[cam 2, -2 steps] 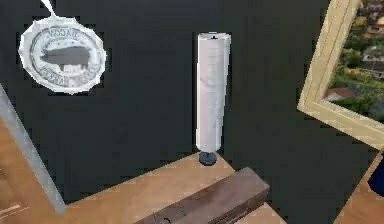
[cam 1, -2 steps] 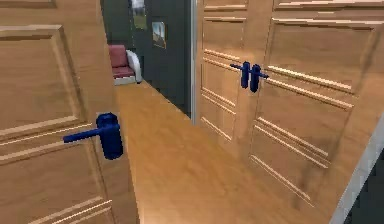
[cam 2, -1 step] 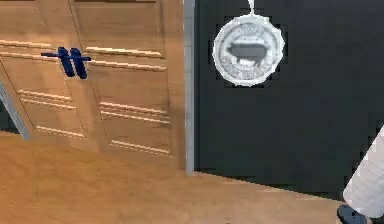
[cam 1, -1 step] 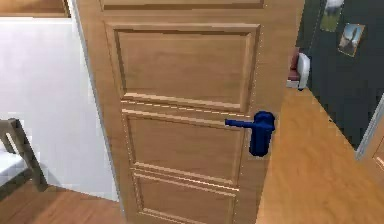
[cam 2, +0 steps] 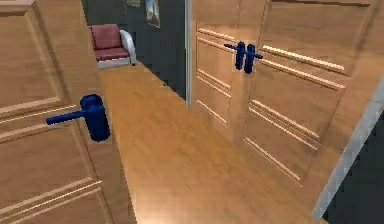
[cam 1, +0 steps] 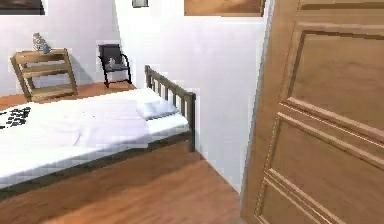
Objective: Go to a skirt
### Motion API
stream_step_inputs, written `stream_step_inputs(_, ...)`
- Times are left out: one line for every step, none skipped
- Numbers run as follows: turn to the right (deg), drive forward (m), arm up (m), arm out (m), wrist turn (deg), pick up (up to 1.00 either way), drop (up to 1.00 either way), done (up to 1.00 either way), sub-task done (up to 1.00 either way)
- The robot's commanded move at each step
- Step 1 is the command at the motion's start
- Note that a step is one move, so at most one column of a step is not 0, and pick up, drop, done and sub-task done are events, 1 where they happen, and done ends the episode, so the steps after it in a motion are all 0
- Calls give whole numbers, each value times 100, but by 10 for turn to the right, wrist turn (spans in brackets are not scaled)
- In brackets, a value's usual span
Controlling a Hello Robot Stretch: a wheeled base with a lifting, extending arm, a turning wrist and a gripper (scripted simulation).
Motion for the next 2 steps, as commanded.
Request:
stream_step_inputs(-450,0,0,0,0,0,0,0,0)
stream_step_inputs(0,90,0,0,0,0,0,0,0)
